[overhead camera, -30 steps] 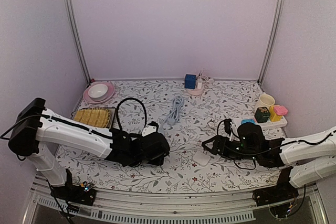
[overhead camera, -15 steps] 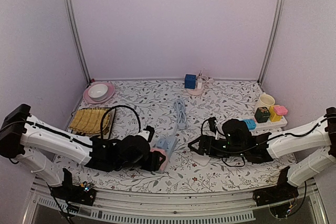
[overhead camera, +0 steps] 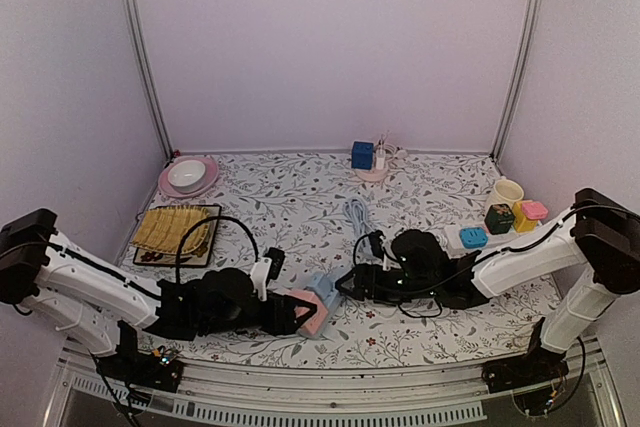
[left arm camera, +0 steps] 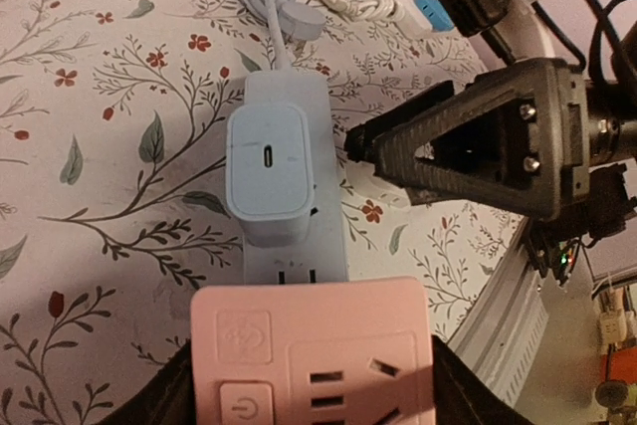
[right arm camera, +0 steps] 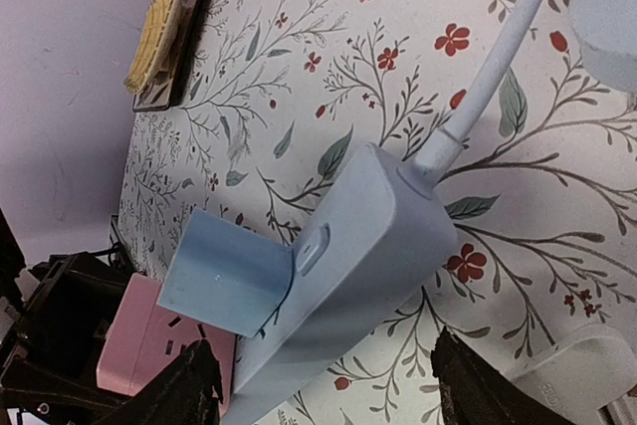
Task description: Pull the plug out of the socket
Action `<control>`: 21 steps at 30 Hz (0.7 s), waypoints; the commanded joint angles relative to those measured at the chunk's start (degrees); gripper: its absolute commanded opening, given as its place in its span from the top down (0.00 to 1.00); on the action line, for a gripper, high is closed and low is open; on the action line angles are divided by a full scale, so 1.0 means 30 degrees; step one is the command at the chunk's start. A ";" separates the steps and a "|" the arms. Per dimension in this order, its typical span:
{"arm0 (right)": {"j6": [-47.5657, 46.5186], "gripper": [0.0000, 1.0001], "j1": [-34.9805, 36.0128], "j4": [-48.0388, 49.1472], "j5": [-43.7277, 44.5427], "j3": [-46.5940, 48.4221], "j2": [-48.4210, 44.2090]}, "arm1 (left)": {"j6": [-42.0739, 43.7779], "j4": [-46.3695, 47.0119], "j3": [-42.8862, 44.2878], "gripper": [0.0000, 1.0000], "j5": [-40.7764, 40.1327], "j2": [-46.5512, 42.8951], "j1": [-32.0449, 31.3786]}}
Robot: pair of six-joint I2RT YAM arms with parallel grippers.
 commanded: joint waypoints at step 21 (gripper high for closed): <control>0.1317 0.89 0.0465 0.1633 0.0694 -0.0465 -0.0785 | 0.1438 0.3740 0.2054 0.69 -0.0084 0.0957 -0.1107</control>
